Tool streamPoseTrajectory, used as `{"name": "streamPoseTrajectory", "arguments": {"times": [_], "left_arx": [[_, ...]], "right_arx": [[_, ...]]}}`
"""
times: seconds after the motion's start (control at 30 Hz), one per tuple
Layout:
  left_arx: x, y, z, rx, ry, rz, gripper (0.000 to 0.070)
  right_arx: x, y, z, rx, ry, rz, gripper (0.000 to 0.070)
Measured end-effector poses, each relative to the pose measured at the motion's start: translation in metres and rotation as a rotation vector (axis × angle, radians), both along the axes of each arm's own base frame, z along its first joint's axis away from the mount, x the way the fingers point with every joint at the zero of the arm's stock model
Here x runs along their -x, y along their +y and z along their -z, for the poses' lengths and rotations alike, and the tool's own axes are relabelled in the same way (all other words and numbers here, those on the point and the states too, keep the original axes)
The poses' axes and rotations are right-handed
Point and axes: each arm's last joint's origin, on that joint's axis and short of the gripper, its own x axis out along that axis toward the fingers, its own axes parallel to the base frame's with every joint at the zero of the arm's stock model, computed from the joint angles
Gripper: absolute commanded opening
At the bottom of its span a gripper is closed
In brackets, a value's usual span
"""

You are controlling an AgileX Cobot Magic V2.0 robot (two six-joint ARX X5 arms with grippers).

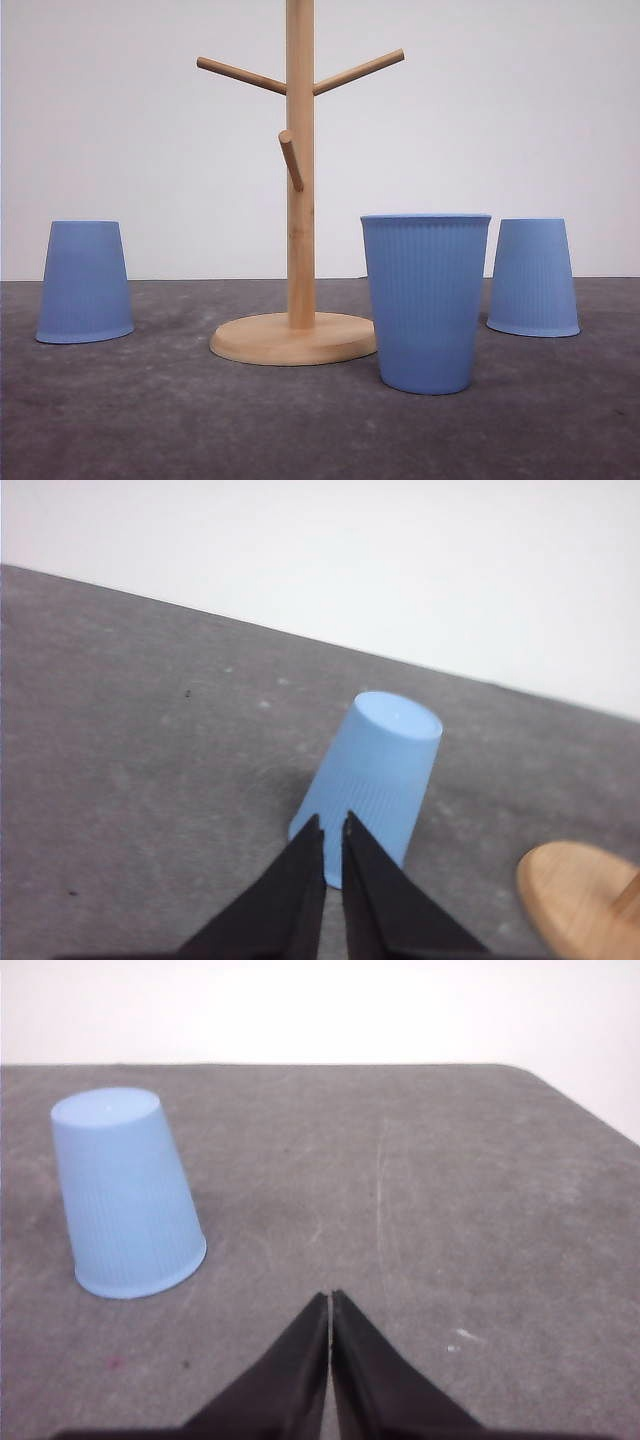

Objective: Place three cups

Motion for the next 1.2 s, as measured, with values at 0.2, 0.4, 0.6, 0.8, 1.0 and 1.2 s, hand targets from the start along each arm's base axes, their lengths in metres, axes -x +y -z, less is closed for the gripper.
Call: {"name": "streamPoseTrajectory", "arguments": {"times": [0.2,0.4,0.6,0.8,1.0,1.2], "left_arx": [[0.000,0.000,0.000,0.165,0.012,-0.008,0.0013],[0.007,0.001,-0.018,0.279,0.059,-0.052,0.0013],[0.028,0.003,-0.076,0.246,0.081,-0.110,0.0013],[0.036,0.003,-0.118,0.185,0.203,-0.101,0.0012],[0.034,0.001,-0.150,0.147,0.374,-0.027,0.0012],[0.020,-0.002,-0.165,0.091,0.497,0.078,0.0012]], "right_arx": [[0.000,0.000,-0.001,-0.048,-0.012,-0.004,0.0000],[0.002,0.000,-0.015,-0.158,-0.067,0.015,0.0000],[0.020,0.000,-0.064,-0.211,-0.087,0.018,0.0000],[0.036,0.000,-0.106,-0.226,0.012,0.031,0.0000],[0.043,0.003,-0.145,-0.217,0.057,-0.058,0.0000],[0.026,0.008,-0.155,-0.180,0.207,-0.245,0.0000]]}}
